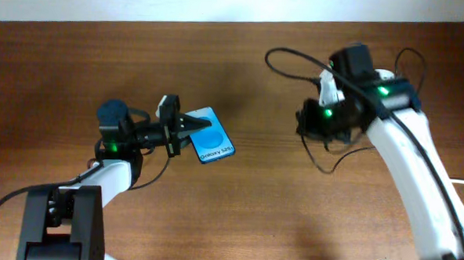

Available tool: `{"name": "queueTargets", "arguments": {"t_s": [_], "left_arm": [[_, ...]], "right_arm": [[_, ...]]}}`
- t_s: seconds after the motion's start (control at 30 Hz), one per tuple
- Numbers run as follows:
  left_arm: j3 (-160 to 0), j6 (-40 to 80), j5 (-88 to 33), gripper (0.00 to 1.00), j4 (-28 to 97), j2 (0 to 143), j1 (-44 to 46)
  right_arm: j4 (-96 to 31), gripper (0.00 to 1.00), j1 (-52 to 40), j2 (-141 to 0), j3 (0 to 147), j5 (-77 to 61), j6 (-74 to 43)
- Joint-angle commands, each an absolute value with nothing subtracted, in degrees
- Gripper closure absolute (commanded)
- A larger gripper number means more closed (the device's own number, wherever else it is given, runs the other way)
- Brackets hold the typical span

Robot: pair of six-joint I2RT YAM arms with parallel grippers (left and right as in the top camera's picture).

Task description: Plug charger to phone and switch on socket

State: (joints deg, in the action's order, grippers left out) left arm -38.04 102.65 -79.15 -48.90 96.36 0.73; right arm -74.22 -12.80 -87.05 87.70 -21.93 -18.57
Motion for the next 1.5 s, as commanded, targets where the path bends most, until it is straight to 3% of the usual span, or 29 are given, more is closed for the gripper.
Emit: {"name": "queueTargets", "arguments": {"t_s": [0.0,0.17,0.37,0.57,0.87,1.47], "left_arm": [[-44.1,98.2,-81.2,1.00,-49.3,99.1,0.3],[-48.2,95.3,-82.7,1.00,-53.4,99.9,0.7],[-48.2,95.3,-80.9,1.00,-53.5,99.9,0.7],[-48.2,95.2,-78.2,1.00,-53.5,99.9,0.7],[-48.2,94.6,-79.6,1.00,-53.6,99.9,-1.7],[-48.2,100.3,-78.3,1.00,-53.6,99.9,1.1]], "right_arm": [[-80.1,0.96,-16.3,-80.6,87.5,-36.6,-7.6],[-73.3,0.96,-23.8,-77.2,81.2,-49.7,-8.1],[-48.5,0.96,-25.8,-77.2,67.8,-50.8,-31.6],[-43.3,0.96,-33.1,-77.2,67.5,-41.3,-39.9],[-44.6,0.96,-33.8,-73.3,67.5,-32.5,-39.9],[-41.1,0.96,-36.1,-72.2,67.5,-31.2,-47.3]]}}
